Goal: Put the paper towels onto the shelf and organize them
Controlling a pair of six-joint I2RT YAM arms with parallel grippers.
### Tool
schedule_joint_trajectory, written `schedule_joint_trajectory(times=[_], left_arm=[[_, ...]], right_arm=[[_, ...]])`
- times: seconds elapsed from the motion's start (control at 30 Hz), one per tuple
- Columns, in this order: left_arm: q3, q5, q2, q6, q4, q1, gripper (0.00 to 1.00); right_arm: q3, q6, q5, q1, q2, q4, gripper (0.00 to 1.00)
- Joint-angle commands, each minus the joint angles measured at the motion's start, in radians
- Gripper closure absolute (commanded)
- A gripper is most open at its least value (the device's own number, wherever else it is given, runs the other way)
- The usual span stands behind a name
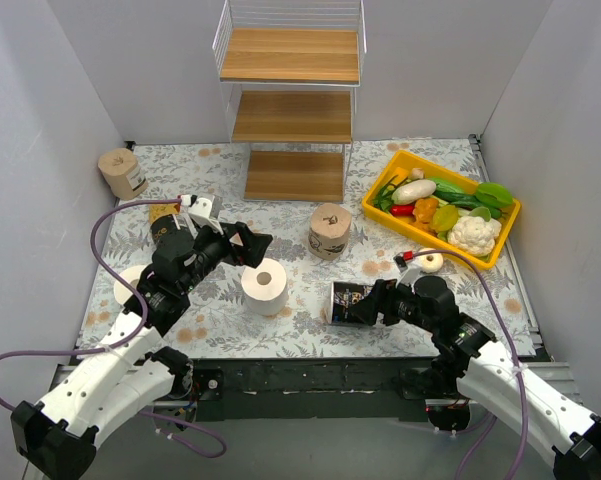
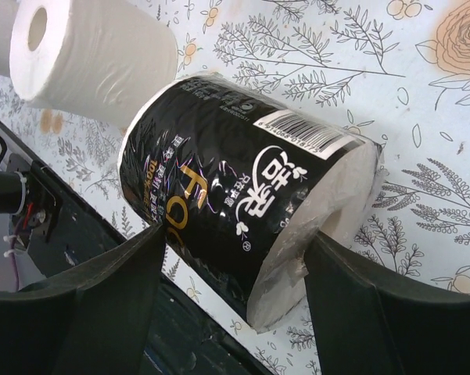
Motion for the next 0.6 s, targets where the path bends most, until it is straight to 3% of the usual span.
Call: schedule_joint_trajectory(times=[0.0,0.33,0.57], left_arm=[[0.002,-0.001,-0.002,0.001,-0.004,-0.003,0.02],[0.005,-0.013,-0.023,0.018,-0.002,-0.003,0.02],[0.008,-0.024,-0.040,0.038,-0.002,-0.003,0.02]], right_arm=[[-0.019,-0.035,-0.023,-0.005,-0.014,0.096,0.27],[0.098,-0.155,0.015,-0.005,0.049,0.033,0.37],[0.300,-0.245,0.136,0.051,0.254,-0.160,0.40]])
